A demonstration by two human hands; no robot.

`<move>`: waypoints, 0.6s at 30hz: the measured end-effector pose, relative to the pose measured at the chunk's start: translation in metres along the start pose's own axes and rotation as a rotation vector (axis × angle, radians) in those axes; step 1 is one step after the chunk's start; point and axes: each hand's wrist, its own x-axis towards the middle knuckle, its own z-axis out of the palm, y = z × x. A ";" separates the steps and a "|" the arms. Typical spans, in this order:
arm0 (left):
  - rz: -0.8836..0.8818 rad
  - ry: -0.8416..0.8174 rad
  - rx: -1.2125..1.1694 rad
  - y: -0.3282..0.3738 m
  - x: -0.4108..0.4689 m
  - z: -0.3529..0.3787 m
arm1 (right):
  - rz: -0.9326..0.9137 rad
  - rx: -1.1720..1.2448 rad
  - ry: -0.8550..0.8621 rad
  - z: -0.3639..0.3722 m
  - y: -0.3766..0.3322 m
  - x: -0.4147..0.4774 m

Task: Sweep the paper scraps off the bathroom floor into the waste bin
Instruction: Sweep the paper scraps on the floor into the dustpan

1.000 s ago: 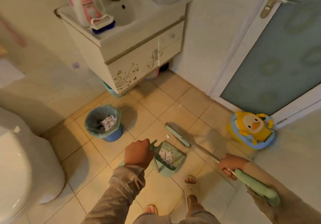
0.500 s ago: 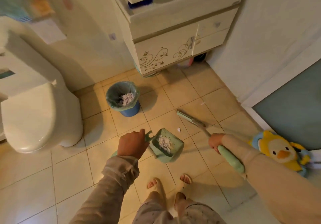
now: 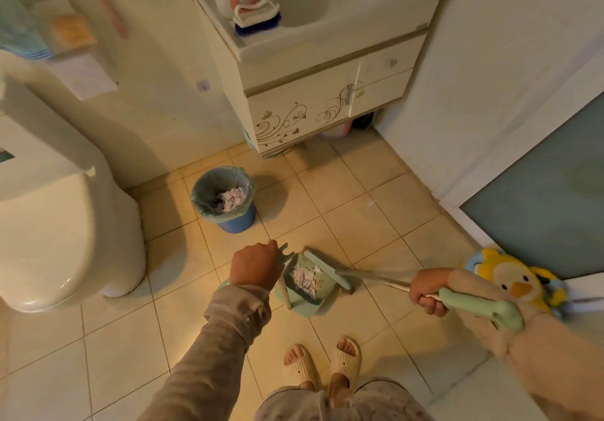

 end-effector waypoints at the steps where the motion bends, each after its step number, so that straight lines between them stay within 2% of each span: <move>1: -0.001 -0.001 0.000 -0.002 0.001 -0.001 | -0.008 0.025 0.006 -0.001 0.001 -0.001; 12: 0.012 0.057 -0.035 0.015 0.013 -0.007 | -0.033 0.187 0.117 0.008 0.014 -0.004; 18: 0.067 0.079 -0.079 0.045 0.043 -0.021 | -0.054 0.230 0.192 -0.030 0.029 -0.009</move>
